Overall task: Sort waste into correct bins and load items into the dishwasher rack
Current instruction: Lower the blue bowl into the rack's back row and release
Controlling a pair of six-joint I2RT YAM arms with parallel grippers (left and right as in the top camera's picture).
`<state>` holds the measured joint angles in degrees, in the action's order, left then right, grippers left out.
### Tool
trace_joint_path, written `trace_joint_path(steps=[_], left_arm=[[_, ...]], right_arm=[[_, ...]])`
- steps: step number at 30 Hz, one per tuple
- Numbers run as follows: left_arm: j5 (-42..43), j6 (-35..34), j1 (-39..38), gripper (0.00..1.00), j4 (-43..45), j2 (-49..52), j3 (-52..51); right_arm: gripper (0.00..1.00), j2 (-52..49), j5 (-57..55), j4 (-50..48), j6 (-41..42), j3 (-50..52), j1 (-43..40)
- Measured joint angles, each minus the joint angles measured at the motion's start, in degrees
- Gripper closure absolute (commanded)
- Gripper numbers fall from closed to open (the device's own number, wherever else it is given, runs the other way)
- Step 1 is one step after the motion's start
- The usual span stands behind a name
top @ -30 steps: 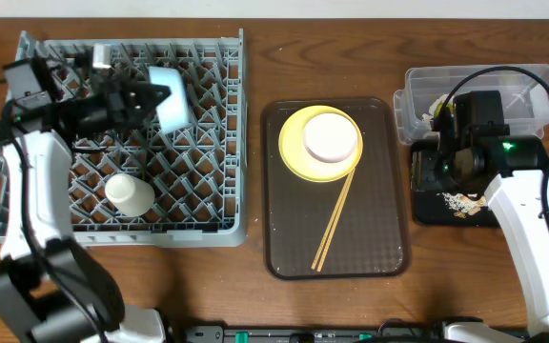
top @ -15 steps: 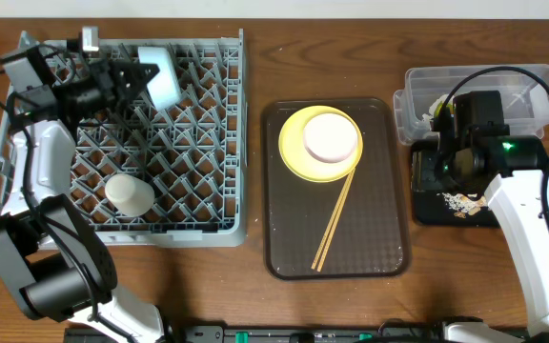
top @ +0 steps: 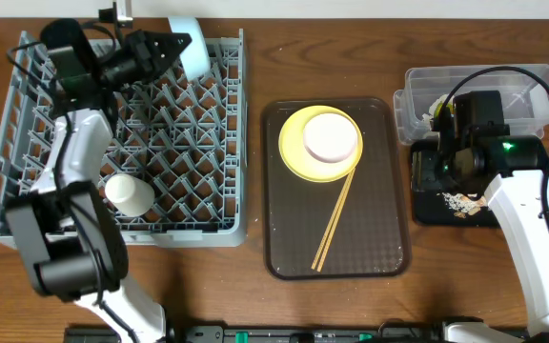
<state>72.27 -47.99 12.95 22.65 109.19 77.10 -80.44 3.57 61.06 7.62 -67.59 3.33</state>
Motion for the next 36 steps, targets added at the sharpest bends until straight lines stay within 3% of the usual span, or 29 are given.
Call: trace_joint_path(steps=[7,23,31,36], left_arm=[[0.4,-4.4,0.1,0.94,0.7,7.3,0.0],[2.1,-9.0,0.1,0.94,3.8,7.4,0.3],[2.4,-8.8,0.1,0.94,3.1,7.4,0.3],[2.5,-4.6,0.7,0.94,-3.2,7.4,0.3]], right_arm=[[0.40,0.0,0.0,0.0,0.0,0.0,0.0],[0.40,0.0,0.0,0.0,0.0,0.0,0.0],[0.40,0.0,0.0,0.7,0.0,0.0,0.0],[0.40,0.0,0.0,0.7,0.0,0.0,0.0]])
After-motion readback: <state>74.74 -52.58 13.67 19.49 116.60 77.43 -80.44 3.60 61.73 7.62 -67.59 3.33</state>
